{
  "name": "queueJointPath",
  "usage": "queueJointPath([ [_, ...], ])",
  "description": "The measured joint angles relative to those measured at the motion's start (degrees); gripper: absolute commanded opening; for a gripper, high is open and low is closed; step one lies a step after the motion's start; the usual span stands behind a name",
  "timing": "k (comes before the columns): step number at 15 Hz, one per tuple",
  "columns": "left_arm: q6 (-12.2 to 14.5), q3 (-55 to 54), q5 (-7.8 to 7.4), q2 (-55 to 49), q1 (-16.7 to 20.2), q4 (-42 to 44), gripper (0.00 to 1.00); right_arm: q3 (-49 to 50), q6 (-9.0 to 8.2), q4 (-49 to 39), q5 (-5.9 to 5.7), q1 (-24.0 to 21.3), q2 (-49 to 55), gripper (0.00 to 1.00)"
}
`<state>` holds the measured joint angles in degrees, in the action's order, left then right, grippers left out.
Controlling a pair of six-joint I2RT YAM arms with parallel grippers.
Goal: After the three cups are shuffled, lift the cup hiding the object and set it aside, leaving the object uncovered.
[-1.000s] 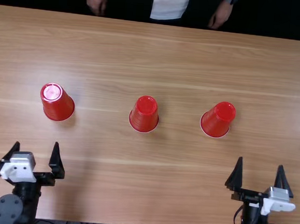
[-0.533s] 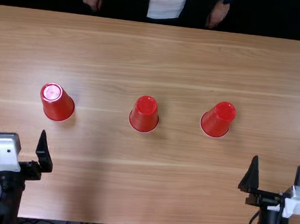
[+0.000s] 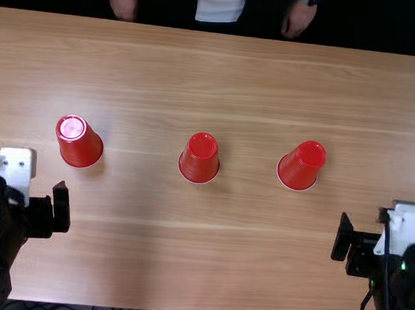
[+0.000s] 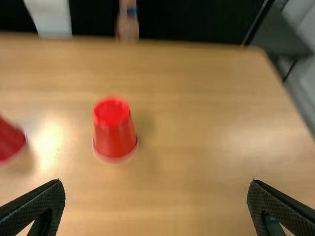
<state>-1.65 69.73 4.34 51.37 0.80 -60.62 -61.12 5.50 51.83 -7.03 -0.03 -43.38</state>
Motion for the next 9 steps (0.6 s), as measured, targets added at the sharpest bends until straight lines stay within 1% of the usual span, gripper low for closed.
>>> queueJointPath([
  [1,0.04,1.53,-0.02,2.16,0.0,-1.9,1.0,-1.64,0.0,2.64,0.07,0.0,-3.06,1.0],
  [2,0.09,2.86,0.0,4.28,0.0,-3.61,1.0,-2.8,0.02,4.04,0.42,0.07,-5.97,1.0],
  [4,0.13,5.66,0.0,7.87,0.0,-6.47,1.0,-5.07,0.04,7.45,1.95,0.44,-9.77,1.0],
  [5,0.11,7.17,0.0,9.7,0.0,-8.79,1.0,-6.19,0.02,8.59,3.1,0.46,-11.43,1.0],
  [7,0.11,8.63,0.0,12.76,0.0,-11.13,1.0,-7.67,0.0,9.03,6.43,0.55,-14.51,1.0],
  [8,0.11,8.63,-0.02,13.81,0.0,-11.23,1.0,-8.24,0.0,9.01,7.61,0.55,-15.58,1.0],
  [9,0.13,8.63,-0.02,14.64,0.0,-11.26,1.0,-8.35,-0.02,8.96,8.22,0.55,-15.96,1.0],
])
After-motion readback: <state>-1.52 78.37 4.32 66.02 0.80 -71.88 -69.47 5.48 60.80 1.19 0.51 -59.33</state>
